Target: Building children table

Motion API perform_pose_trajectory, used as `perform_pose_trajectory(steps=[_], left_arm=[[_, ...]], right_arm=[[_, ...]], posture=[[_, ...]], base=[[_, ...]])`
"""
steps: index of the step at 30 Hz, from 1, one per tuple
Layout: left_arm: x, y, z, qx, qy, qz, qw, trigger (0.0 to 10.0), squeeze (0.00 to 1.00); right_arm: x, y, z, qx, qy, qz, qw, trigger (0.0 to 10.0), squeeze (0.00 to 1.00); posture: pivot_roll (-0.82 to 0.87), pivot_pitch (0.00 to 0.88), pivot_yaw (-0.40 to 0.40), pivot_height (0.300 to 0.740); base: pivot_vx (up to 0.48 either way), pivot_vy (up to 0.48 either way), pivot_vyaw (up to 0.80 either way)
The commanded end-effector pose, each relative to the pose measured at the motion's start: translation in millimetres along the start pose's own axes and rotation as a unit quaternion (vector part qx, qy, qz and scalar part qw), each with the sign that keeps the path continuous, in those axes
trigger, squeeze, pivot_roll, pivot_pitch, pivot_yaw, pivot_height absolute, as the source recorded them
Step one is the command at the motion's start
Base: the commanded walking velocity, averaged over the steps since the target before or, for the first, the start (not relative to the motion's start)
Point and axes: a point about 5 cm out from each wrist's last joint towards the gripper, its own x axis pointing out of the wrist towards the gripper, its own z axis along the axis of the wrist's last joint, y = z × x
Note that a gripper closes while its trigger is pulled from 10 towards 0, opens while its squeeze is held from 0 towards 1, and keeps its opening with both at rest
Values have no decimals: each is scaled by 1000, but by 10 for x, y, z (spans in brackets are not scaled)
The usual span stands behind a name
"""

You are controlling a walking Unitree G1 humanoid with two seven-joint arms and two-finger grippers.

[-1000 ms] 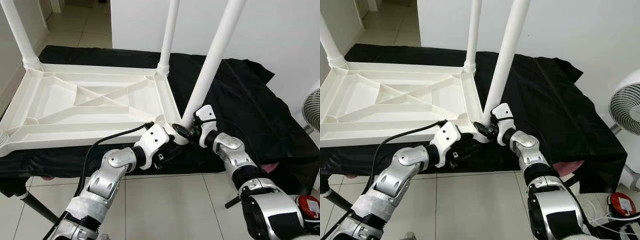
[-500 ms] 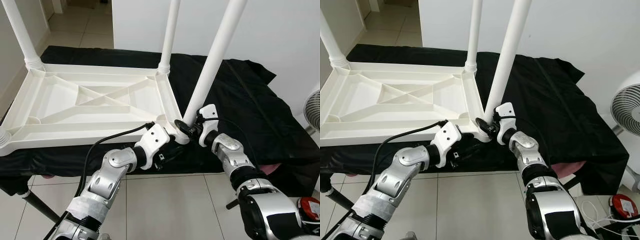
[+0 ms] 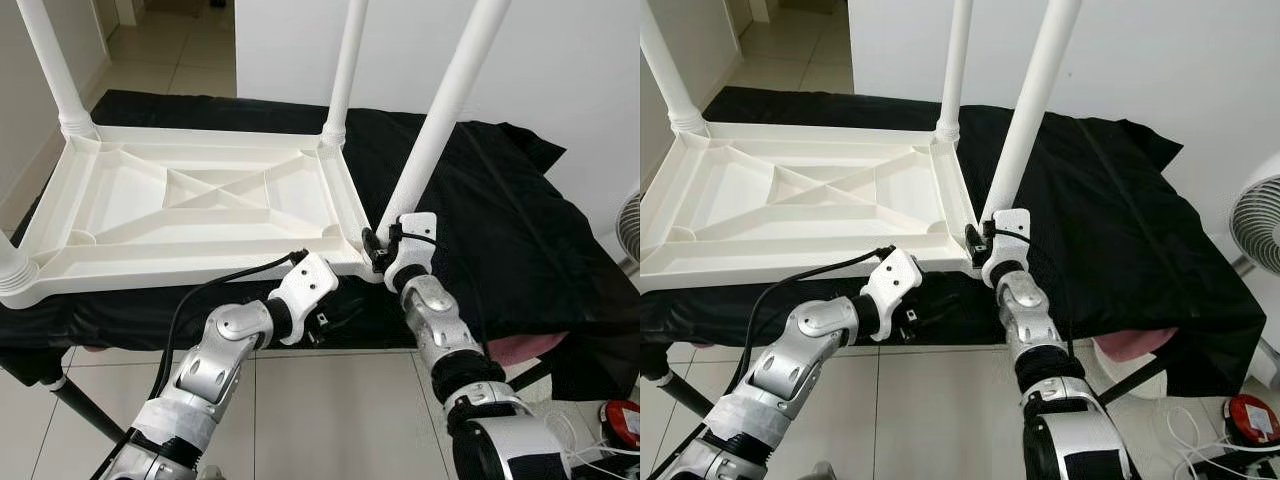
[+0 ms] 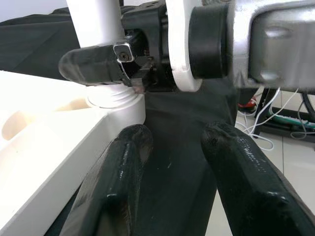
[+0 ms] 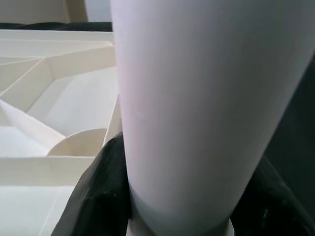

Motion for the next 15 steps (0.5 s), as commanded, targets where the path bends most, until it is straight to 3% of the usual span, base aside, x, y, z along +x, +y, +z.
perform_pose_trajectory(steps=[1, 6, 13, 14, 15], left_arm=[[19, -26, 11, 0, 0, 10, 1000, 10000, 0], [30, -21, 21, 1, -2, 9, 1000, 10000, 0], [40, -30, 22, 1, -3, 7, 1000, 10000, 0], [43, -32, 24, 1, -3, 8, 1000, 10000, 0], [44, -33, 27, 1, -4, 8, 1000, 10000, 0]], right_arm=[[-71, -16, -111, 3, 23, -50, 998, 10000, 0], [-85, 101, -73, 23, 13, -80, 996, 10000, 0], [-94, 14, -54, 24, 13, -90, 996, 10000, 0], [-97, 4, -52, 26, 12, -88, 996, 10000, 796], [-105, -2, -45, 25, 10, -88, 996, 10000, 1000]], posture=[[51, 0, -109, 740], [55, 0, -110, 740], [51, 0, -114, 740], [52, 0, -115, 740], [53, 0, -116, 740]], base=[[0, 0, 0], [0, 0, 0], [0, 0, 0], [0, 0, 0], [0, 0, 0]])
